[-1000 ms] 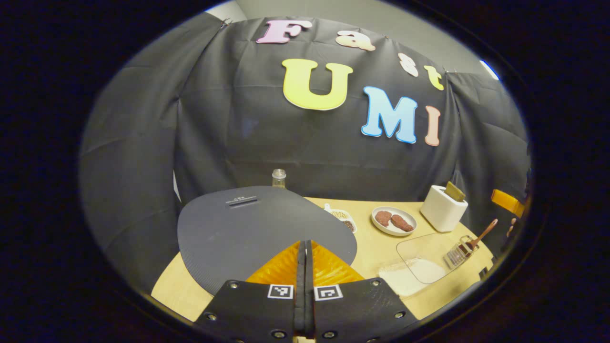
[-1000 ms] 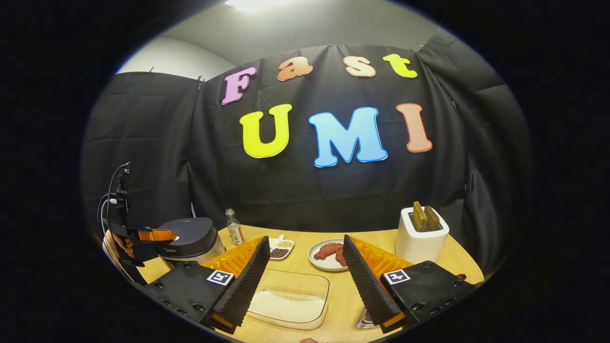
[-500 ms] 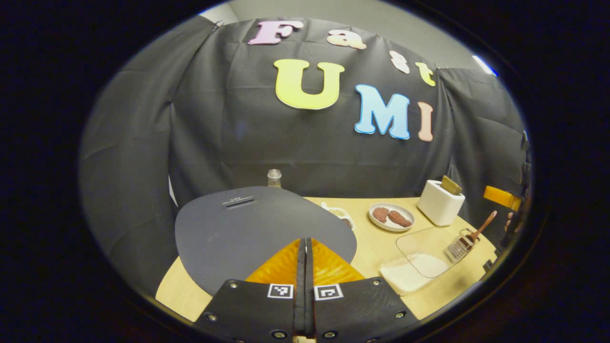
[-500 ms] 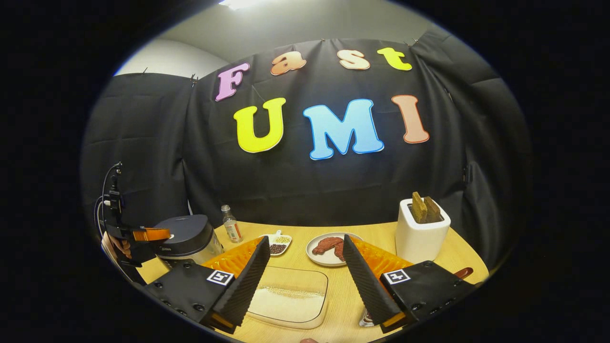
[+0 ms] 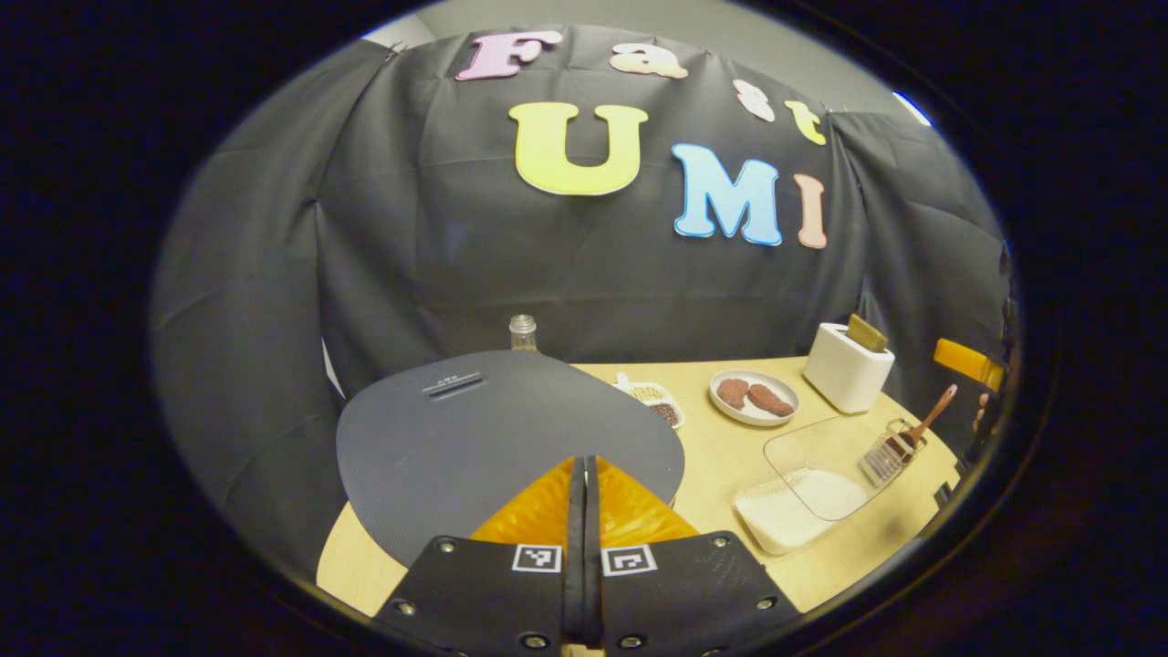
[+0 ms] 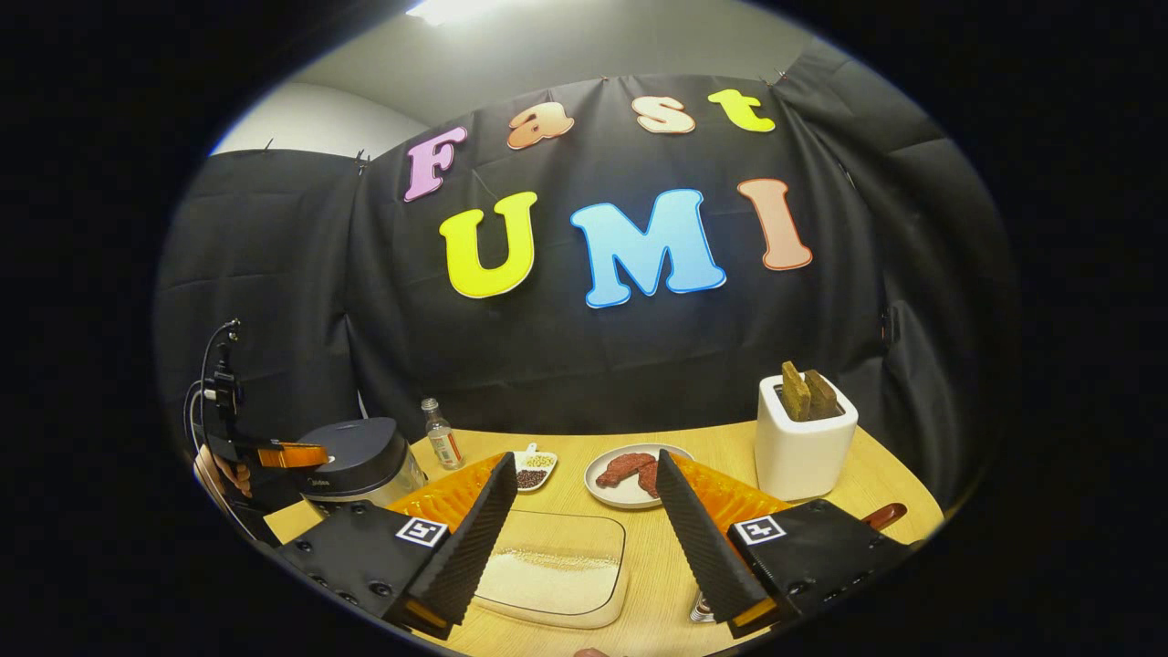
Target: Close the left gripper, press the button to open the rice cooker; take a wooden spoon from the chopstick holder with the right hand, scoop a spoonful of rice and pour it into the rice cooker, then put the wooden spoon back into the chopstick holder.
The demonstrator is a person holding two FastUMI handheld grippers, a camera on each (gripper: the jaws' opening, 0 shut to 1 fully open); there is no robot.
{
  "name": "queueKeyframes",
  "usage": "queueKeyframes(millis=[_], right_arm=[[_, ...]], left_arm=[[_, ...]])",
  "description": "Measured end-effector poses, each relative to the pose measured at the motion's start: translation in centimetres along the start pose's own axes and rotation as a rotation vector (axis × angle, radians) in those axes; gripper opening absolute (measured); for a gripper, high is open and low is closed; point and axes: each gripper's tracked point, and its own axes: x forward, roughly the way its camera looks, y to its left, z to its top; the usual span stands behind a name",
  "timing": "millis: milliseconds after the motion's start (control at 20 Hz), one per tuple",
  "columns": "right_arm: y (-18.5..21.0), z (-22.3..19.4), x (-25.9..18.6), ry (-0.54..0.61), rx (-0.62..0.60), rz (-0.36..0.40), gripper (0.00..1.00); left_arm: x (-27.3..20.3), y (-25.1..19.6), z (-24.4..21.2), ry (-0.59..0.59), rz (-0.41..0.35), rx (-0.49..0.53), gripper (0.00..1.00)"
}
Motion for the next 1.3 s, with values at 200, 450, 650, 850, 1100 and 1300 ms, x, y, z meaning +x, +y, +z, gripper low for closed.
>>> queueKeyframes(millis=[200, 450, 650, 850, 1100, 1300], right_arm=[[-0.5, 0.3, -0.7, -0.003, -0.007, -0.006, 0.98], [-2.6, 1.9, -2.3, -0.046, 0.011, -0.049, 0.98], [-3.8, 2.8, -3.4, -0.076, 0.056, -0.067, 0.98], [-5.6, 2.6, -4.1, -0.07, 0.058, -0.12, 0.98], [-7.2, 2.7, -4.6, -0.08, 0.09, -0.153, 0.98], [-9.6, 2.5, -5.6, -0.072, 0.131, -0.217, 0.98]], left_arm=[[-0.3, -0.1, 0.3, -0.043, 0.026, -0.019, 0.02], [-1.0, -0.1, 2.4, -0.138, 0.134, 0.064, 0.02], [-6.1, 0.6, 9.1, -0.343, 0.257, 0.034, 0.0], [-11.1, -1.5, 13.4, -0.498, 0.258, 0.02, 0.01], [-12.7, -4.6, 14.7, -0.536, 0.208, 0.07, 0.02], [-13.3, -4.8, 15.5, -0.567, 0.266, 0.108, 0.47]])
